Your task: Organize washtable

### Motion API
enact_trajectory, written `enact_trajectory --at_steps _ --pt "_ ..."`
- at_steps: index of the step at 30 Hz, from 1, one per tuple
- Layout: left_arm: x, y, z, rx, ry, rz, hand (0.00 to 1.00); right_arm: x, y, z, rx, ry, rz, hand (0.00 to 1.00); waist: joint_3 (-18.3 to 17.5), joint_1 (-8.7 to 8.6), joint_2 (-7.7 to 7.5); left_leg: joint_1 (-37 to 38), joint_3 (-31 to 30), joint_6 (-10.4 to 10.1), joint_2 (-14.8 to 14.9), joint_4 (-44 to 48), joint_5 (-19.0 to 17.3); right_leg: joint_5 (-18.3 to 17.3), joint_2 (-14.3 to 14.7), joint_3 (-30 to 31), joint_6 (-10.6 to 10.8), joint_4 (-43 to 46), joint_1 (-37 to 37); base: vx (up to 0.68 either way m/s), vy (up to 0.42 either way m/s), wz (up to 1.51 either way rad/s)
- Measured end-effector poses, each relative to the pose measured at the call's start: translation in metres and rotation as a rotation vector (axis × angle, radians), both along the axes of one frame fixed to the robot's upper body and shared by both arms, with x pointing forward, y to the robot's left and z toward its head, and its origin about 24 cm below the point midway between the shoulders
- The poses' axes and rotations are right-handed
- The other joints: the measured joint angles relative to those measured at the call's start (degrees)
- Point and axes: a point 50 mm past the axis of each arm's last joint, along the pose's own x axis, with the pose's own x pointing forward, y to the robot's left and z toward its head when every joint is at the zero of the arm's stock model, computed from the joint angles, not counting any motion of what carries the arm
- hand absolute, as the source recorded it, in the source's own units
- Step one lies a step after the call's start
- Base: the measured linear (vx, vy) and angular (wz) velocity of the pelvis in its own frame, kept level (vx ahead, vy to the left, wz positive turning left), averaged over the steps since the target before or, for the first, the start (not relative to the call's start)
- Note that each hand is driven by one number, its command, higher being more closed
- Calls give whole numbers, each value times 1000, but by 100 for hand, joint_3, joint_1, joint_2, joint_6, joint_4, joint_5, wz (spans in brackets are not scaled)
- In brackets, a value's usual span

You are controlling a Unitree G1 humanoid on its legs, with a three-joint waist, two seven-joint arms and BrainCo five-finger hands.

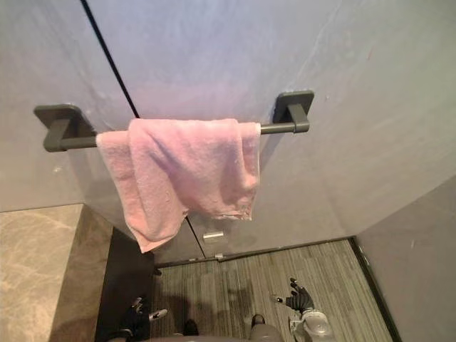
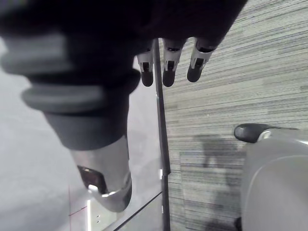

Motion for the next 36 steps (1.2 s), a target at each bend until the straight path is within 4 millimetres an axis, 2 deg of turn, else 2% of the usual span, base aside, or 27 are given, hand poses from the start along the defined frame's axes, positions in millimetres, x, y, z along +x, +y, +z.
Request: enact_trajectory --at_steps 6,7,8,9,10,11,12,13,14,15,16,18,20,21,22,23,24,25,26,27,28,29,30,33,36 --pt "25 1 11 13 -85 -18 0 9 -1 6 -16 -34 13 0 77 -12 106 -261 -163 46 78 387 -131 -1 -81 83 3 254 -136 -23 9 12" --pt "32 3 13 20 -105 -21 0 11 -1 6 -18 -36 14 0 127 -17 185 -343 -302 47 148 489 -122 -209 -139 130 -127 659 -210 -40 1 56" --pt "33 3 14 23 -110 -20 0 9 -2 6 -19 -32 12 0 116 -6 162 -355 -360 40 144 534 -126 -287 -237 126 -144 999 -279 -36 -31 69" --pt "33 4 15 29 -110 -15 0 8 -3 6 -22 -28 12 0 98 -5 146 -391 -502 11 156 612 -126 -325 -435 166 -91 1395 -317 -28 -115 56" --pt "31 8 15 44 -106 -10 0 8 -3 6 -25 -28 18 0 52 7 85 -522 -639 -112 183 742 -132 -318 -579 466 -78 1554 -345 -24 -113 52" --pt "30 10 15 50 -103 -8 0 9 -2 6 -25 -31 19 0 2 20 -2 -594 -671 -159 190 789 -128 -305 -585 610 -41 1514 -336 -46 -297 46" --pt "29 17 16 71 -99 -8 0 12 -1 7 -23 -39 21 0 -33 22 -46 -785 -783 -290 207 867 -90 -494 -581 848 375 1260 -291 -50 -382 31" --pt "28 18 16 76 -95 -4 0 19 -3 11 -32 -58 26 0 -98 61 -165 -949 -882 -464 305 820 29 -782 -552 739 548 886 -189 -50 -382 24" --pt "28 18 15 76 -93 -2 0 23 -5 13 -37 -69 29 0 -75 122 -136 -985 -895 -536 376 767 97 -876 -496 690 442 775 -167 -60 -322 28" --pt "33 8 13 51 -94 6 0 29 -11 17 -56 -84 34 0 58 96 99 -1009 -1085 -614 524 622 301 -832 -286 449 338 734 -91 -101 -268 52" --pt "36 -2 12 25 -99 4 0 29 -15 18 -67 -85 31 0 100 25 186 -1017 -1251 -623 592 500 472 -835 -212 230 328 753 -22 -171 -379 100" --pt "37 -22 9 -27 -101 -9 0 24 -20 17 -77 -70 24 0 112 -13 280 -1024 -1458 -586 671 138 1094 -913 -119 -199 184 959 -51 -206 -312 105" --pt "37 -28 9 -37 -101 -25 0 27 -20 19 -76 -88 20 0 105 -15 262 -1046 -1396 -603 677 -452 1959 -886 -81 -474 -128 858 -104 -176 -216 72" --pt "39 -28 9 -38 -105 -24 0 30 -18 20 -71 -99 21 0 132 8 220 -1068 -1292 -621 661 -364 1876 -804 -78 -591 -271 808 -164 -135 -135 54" --pt "37 -26 9 -34 -99 -22 0 33 -15 22 -63 -117 21 0 106 18 263 -1111 -1036 -580 584 120 1441 -760 -136 -710 -340 804 -174 -128 -110 41" --pt "36 -26 9 -33 -98 -22 0 34 -16 24 -67 -123 15 0 152 -8 171 -1137 -968 -473 538 439 1137 -754 -196 -788 -349 806 -160 -101 -88 62" --pt "37 -26 9 -33 -100 -23 0 33 -18 25 -70 -132 3 0 151 -24 162 -1125 -800 -408 408 1094 604 -719 -307 -942 -370 792 -100 -101 -44 71" --pt "38 -26 10 -33 -108 -24 0 31 -19 25 -72 -132 2 0 133 -39 195 -1085 -709 -324 352 1491 269 -672 -361 -1090 -347 735 -24 -88 -17 71" --pt "39 -26 10 -33 -110 -25 0 30 -20 25 -75 -129 -1 0 103 -59 239 -1064 -661 -282 355 1640 110 -632 -368 -1177 -335 682 -13 -88 61 74" --pt "38 -25 10 -31 -109 -24 0 30 -23 25 -74 -132 -20 0 28 -112 384 -1040 -544 -246 382 1709 -63 -574 -365 -1370 -270 600 68 -60 98 81" --pt "40 -24 11 -26 -116 -26 0 31 -22 25 -68 -133 -24 0 -3 -161 422 -955 -471 -284 315 1267 98 -471 -315 -1477 -175 422 124 -59 103 72" --pt "41 -24 12 -25 -118 -28 0 31 -23 25 -67 -133 -24 0 -7 -157 423 -882 -475 -263 281 1036 182 -388 -304 -1498 -167 285 164 -69 97 50" --pt "40 -23 12 -22 -116 -32 0 30 -24 25 -67 -131 -32 0 -42 -148 447 -694 -514 -237 227 413 454 -163 -264 -1615 -162 -67 240 -63 74 31" --pt "38 -20 11 -12 -108 -47 0 32 -27 25 -62 -136 -73 0 -104 -144 557 -417 -579 -167 219 -628 989 197 -127 -1778 -155 -581 390 -100 86 27" --pt "31 -15 9 4 -82 -48 0 36 -19 24 -40 -137 -75 0 -102 -148 545 -210 -568 -149 201 -866 1126 312 -54 -1743 -165 -702 507 -117 48 -4"
